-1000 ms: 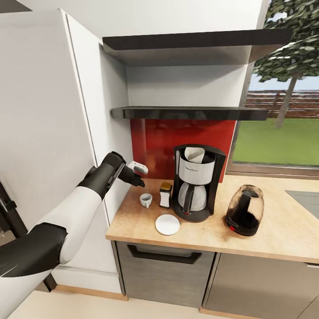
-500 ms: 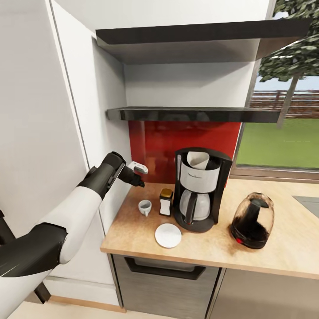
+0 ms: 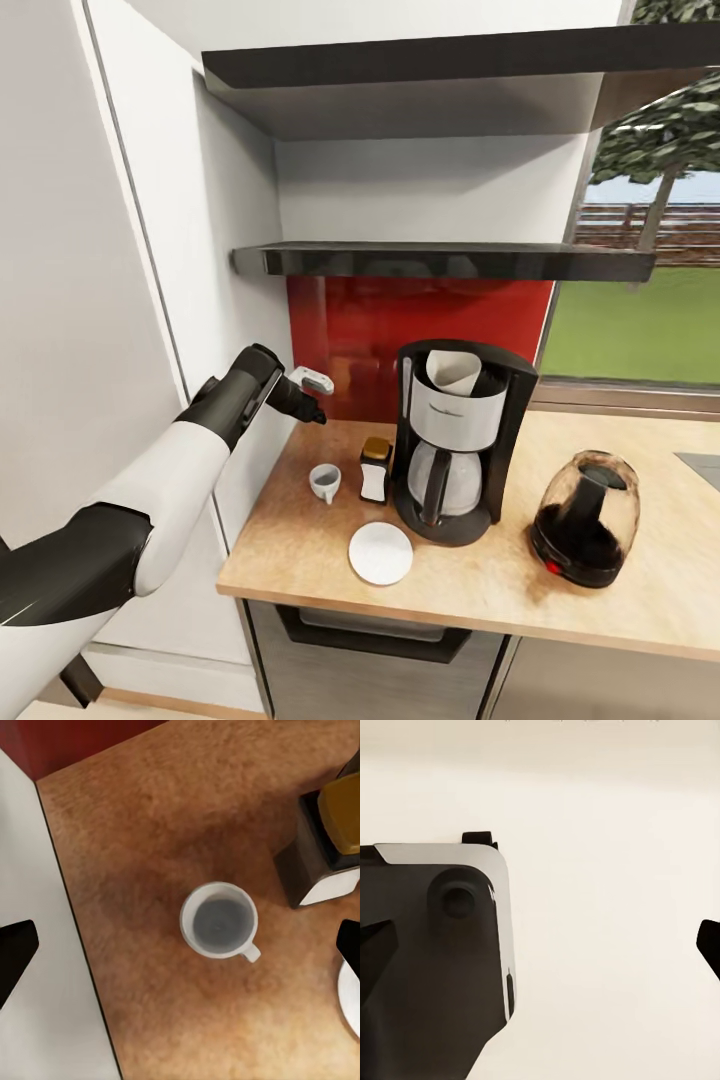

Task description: Set up a coffee station on the kitchen countertop: keep the coffee maker on the countertop, move the bottle of coffee from the kitchen shelf to the counter next to the coffee maker, place a paper coffee filter on top of the coffee maker, put the saucer next to the coffee maker with the coffee cup on the saucer, and place the electric kettle next to the coffee maker.

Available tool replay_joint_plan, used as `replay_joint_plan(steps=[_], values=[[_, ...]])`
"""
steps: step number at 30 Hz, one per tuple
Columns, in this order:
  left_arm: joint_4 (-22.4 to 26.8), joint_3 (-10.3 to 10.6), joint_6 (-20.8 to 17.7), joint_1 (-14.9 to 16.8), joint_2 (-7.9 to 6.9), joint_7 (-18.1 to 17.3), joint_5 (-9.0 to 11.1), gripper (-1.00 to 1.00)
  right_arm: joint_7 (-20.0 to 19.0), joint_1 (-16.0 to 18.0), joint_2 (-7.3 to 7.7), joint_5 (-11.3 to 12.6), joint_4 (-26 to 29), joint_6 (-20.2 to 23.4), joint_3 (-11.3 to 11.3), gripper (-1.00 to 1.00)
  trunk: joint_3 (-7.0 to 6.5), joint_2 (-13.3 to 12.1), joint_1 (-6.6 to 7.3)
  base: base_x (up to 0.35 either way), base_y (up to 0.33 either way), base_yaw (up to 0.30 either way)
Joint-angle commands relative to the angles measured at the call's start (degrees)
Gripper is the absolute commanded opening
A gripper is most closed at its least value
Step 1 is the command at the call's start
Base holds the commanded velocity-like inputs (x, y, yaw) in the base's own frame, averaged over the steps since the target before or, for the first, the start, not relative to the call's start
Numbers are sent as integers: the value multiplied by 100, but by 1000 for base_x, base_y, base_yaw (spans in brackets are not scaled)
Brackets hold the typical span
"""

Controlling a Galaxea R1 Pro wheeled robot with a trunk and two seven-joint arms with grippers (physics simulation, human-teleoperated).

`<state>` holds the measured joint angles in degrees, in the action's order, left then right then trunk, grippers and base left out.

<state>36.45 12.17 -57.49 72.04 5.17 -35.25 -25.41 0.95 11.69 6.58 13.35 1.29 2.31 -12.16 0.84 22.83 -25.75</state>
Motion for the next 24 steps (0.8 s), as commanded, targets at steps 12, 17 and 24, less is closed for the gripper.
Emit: replay_joint_plan(steps=[12, 17, 24], values=[[9, 5, -1, 11, 2, -53, -61, 100, 10, 1, 1, 53, 12, 24, -49, 100, 9, 9, -3, 98, 0, 0], [5, 5, 1, 10, 2, -53, -61, 100, 10, 0, -3, 53, 9, 24, -49, 100, 9, 9, -3, 260, 0, 0], [3, 9, 1, 7, 2, -53, -66, 100, 10, -110, -1, 53, 3, 24, -49, 100, 9, 9, -3, 53, 0, 0]])
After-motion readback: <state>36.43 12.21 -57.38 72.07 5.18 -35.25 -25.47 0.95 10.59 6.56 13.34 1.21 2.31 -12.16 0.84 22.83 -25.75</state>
